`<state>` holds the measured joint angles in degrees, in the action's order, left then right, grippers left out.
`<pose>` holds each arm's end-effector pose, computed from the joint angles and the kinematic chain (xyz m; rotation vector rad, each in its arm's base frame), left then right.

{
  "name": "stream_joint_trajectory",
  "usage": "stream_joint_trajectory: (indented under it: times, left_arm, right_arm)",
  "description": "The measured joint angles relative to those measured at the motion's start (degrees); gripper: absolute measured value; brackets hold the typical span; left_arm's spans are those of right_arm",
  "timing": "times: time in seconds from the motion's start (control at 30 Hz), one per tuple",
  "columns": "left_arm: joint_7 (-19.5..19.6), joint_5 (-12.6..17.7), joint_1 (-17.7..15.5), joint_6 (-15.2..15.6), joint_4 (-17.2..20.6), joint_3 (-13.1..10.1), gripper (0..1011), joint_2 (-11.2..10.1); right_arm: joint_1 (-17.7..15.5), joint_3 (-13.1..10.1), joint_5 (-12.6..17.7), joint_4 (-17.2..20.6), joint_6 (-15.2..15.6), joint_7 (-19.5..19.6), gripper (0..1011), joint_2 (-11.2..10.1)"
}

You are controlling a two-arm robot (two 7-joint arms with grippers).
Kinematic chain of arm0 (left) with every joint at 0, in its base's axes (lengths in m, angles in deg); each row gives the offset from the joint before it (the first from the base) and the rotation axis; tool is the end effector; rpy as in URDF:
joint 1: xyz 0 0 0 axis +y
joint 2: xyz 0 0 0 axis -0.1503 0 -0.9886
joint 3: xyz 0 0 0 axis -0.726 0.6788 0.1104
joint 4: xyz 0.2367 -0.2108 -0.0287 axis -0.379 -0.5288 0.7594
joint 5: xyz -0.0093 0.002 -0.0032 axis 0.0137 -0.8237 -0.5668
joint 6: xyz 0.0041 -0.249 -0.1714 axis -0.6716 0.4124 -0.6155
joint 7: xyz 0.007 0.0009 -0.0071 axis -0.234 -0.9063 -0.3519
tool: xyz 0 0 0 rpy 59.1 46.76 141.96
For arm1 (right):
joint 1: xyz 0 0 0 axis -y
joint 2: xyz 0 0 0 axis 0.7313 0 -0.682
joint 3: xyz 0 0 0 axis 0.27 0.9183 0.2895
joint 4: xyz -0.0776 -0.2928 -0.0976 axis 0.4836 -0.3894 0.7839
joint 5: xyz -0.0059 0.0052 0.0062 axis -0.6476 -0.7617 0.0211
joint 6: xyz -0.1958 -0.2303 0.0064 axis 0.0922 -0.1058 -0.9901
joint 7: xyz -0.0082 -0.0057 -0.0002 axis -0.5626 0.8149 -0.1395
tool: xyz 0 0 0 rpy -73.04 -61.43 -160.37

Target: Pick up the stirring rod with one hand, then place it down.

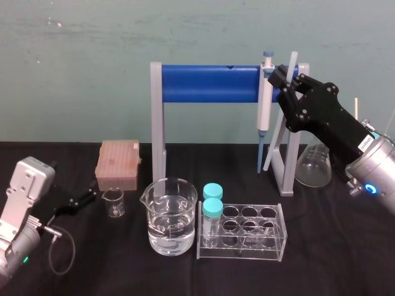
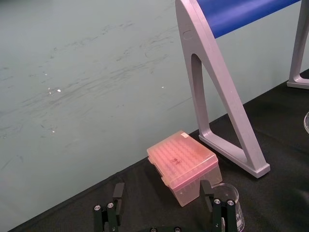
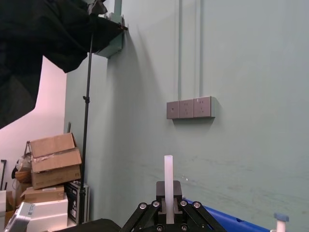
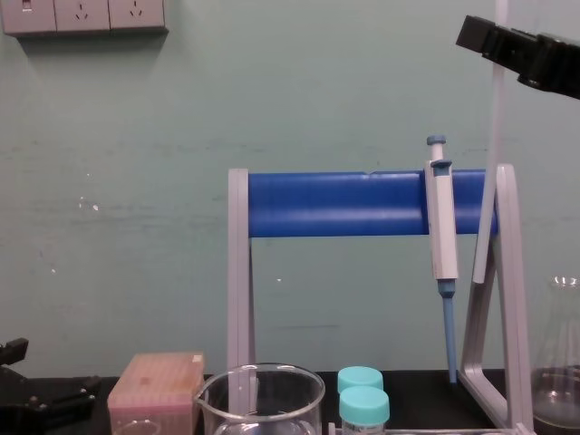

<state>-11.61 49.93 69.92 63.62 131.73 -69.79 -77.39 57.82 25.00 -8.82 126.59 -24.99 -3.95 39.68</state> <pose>0.3567 0.1005 -0.3237 0.3044 -0.2851 1.2482 0.3758 -0.0603 -0.2049 0.3642 -0.2535 -0.7322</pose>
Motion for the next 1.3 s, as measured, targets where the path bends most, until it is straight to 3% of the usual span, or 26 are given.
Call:
stream_joint_trajectory:
  times: [0.63,1.3]
  left_arm:
    - [0.00,0.00,0.00,0.00,0.00,0.00,1000,0.00]
    - [0.00,0.00,0.00,0.00,0.00,-0.01,1000,0.00]
  right_arm:
    - [-1.62,-0.65,0.37,0.98,-0.07,0.29,69,-0.66]
    - [-1.21,-0.42,0.63,0.29,0.00,-0.04,69,-0.76]
